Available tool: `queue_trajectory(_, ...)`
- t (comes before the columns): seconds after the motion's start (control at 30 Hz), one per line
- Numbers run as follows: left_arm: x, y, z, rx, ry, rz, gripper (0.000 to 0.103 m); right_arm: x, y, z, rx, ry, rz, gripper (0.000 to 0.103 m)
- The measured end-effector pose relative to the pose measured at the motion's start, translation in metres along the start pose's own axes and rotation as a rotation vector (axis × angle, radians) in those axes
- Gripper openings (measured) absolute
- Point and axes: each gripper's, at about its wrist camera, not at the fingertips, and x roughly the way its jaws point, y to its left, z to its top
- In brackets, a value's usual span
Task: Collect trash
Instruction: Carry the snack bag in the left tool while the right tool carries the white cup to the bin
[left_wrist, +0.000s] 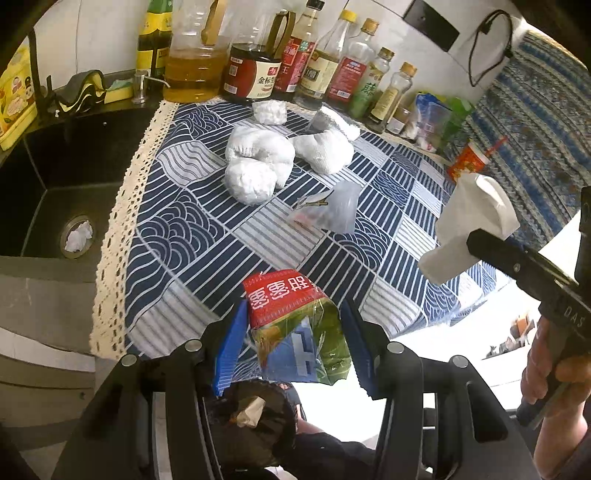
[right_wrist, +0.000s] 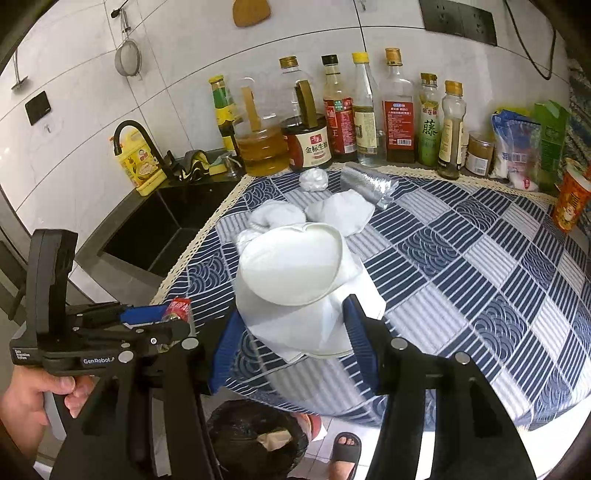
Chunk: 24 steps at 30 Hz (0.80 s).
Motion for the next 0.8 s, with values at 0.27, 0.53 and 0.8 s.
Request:
queue_trajectory(0.27,-0.025,0.016,-0.02,0.038,0.002,-0.053,0.05,-0.013,0.041,-0.03,0.032,-0.002,-0.033,0.055)
queue_trajectory(0.53,-0.047,0.027,-0.036,0.071,-0.006,-0.093,0.05,-0.019,0.075,-0.061,0.082,0.02,-0.042,0.055)
queue_trajectory(0.8,-0.046,0.039,-0.065,0.089,0.046,-0.116,0.05,-0.007,0.101,-0.096,0.103,0.085,-0.057,0.055)
